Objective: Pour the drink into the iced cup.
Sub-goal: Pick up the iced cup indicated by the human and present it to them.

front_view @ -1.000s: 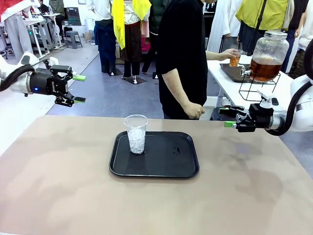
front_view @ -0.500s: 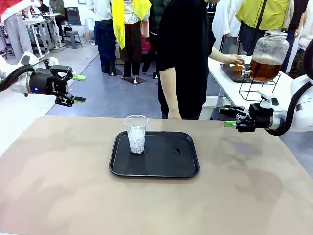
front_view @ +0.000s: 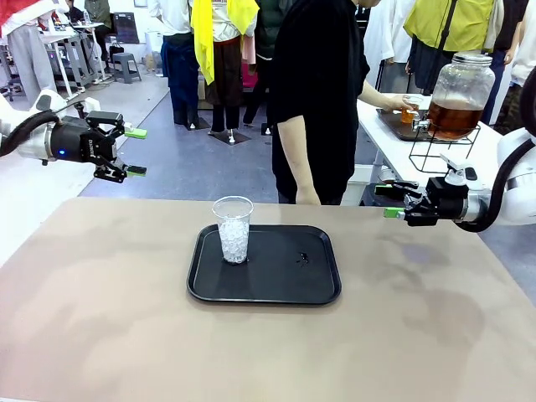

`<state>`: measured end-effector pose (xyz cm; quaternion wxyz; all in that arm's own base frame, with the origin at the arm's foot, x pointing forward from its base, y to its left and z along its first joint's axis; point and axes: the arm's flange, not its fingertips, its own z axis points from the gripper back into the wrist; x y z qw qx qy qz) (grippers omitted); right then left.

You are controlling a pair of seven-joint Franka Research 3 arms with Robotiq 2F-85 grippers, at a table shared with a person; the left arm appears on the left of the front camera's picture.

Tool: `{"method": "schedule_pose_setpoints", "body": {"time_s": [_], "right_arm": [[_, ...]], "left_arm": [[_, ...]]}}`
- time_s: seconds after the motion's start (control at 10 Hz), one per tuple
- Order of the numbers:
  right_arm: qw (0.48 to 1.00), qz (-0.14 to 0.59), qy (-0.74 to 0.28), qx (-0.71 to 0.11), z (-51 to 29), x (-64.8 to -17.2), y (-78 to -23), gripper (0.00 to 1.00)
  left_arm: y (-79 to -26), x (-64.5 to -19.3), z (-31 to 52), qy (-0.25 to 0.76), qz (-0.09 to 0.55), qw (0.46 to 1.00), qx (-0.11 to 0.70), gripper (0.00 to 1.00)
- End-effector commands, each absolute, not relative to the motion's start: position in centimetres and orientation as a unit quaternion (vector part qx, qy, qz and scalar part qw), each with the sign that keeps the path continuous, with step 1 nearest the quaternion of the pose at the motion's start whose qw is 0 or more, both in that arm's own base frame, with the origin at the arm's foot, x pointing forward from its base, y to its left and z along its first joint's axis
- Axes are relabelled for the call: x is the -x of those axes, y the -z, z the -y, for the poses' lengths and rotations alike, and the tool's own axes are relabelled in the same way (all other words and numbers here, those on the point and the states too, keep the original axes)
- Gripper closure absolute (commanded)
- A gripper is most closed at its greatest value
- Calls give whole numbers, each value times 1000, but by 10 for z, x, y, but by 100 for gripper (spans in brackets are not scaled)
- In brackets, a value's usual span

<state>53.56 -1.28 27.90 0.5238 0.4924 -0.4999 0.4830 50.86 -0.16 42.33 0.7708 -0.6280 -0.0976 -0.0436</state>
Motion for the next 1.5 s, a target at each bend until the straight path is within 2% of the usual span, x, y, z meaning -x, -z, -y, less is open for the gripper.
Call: {"method": "schedule_pose_setpoints", "body": {"time_s": [0.0,1.4], "right_arm": [[523,500,-484,-491,13,-538,-282,0],[523,500,-484,-491,13,-538,-282,0]], "left_arm": [[-424,-507,2,43,99,771,627,0],[-424,-507,2,43,99,771,627,0]]}}
